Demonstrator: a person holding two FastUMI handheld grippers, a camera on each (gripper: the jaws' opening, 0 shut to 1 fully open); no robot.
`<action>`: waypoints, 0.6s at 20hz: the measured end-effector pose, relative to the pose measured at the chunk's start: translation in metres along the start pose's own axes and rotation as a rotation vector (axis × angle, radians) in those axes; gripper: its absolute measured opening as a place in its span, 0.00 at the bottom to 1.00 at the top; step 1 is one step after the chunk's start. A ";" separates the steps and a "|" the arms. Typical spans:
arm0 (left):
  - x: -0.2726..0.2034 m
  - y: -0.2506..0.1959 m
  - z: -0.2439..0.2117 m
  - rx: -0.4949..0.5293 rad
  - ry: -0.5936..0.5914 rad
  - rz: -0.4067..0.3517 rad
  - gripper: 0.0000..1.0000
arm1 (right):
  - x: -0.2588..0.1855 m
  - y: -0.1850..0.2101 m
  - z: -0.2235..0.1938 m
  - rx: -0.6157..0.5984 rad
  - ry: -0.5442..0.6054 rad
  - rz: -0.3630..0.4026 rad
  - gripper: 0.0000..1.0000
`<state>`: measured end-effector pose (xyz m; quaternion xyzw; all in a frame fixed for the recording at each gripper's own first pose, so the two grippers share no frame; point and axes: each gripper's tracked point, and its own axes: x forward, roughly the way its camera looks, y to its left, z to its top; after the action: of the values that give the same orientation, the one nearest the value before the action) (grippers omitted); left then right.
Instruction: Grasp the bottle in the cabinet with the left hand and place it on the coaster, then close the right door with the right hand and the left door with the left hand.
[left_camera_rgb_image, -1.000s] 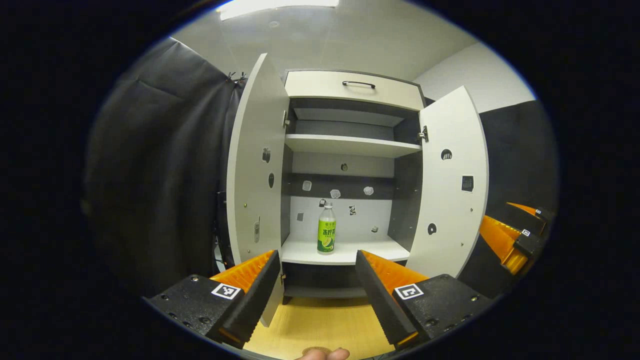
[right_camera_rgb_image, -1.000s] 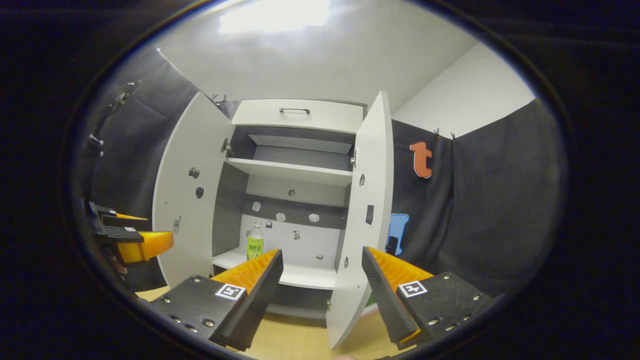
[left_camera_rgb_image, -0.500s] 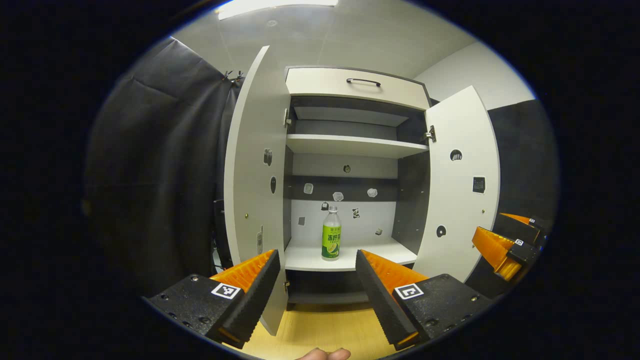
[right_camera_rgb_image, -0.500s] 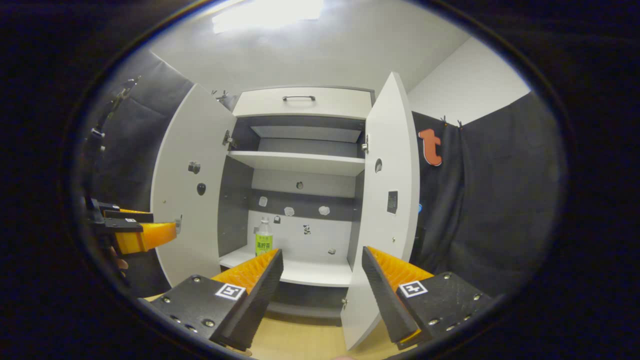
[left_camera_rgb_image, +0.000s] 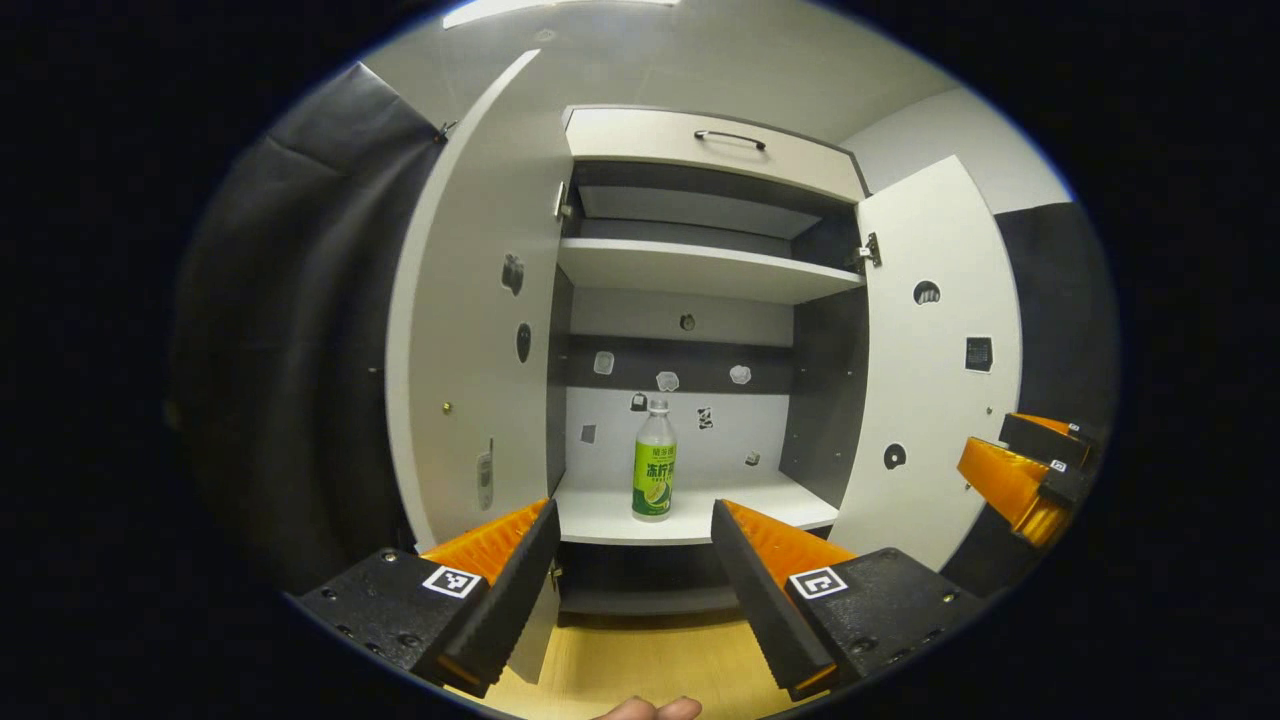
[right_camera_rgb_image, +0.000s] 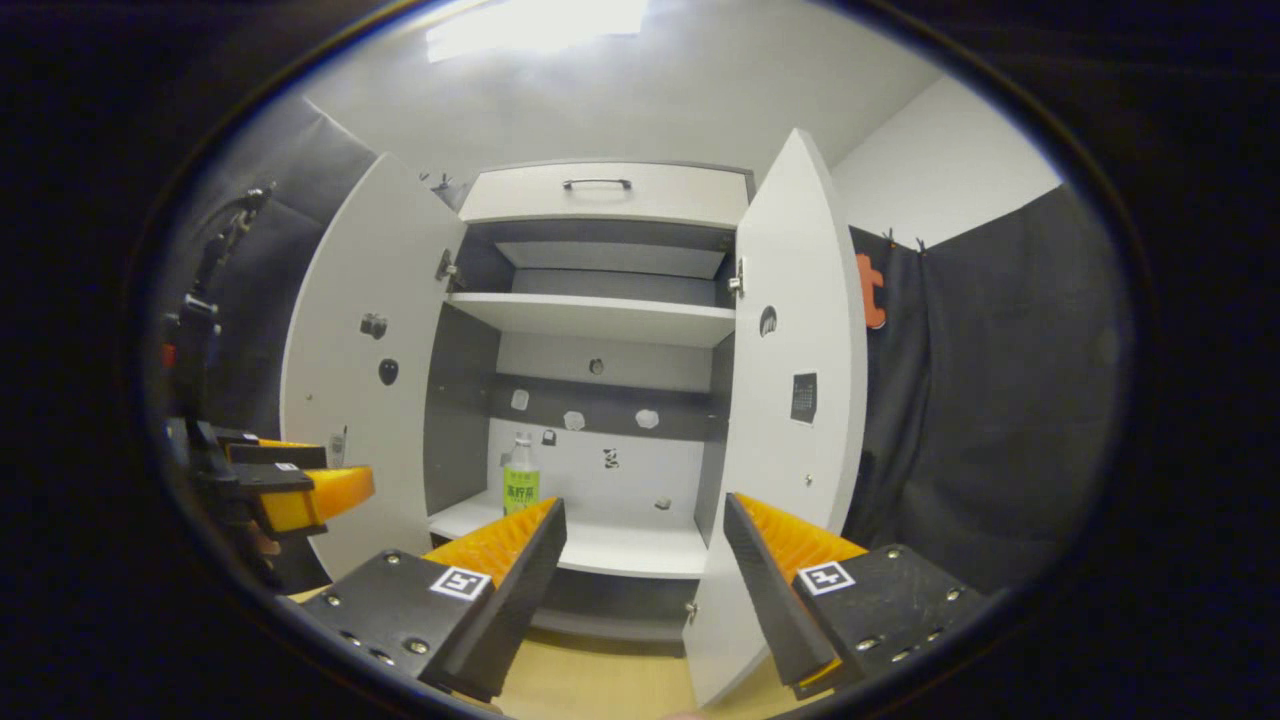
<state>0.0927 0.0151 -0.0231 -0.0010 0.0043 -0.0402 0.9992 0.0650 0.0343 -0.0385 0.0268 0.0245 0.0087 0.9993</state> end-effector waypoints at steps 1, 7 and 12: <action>0.011 0.001 -0.002 0.005 -0.001 -0.001 0.96 | 0.003 -0.001 -0.002 0.011 0.005 -0.004 0.96; 0.080 -0.006 -0.005 -0.015 -0.019 -0.025 0.96 | 0.018 -0.011 -0.014 -0.010 0.027 -0.037 0.94; 0.153 -0.012 -0.005 -0.018 -0.041 -0.039 0.96 | 0.028 -0.005 -0.018 -0.015 0.028 -0.022 0.94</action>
<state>0.2437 -0.0095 -0.0295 -0.0111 -0.0160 -0.0594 0.9980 0.0919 0.0311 -0.0580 0.0191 0.0386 -0.0019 0.9991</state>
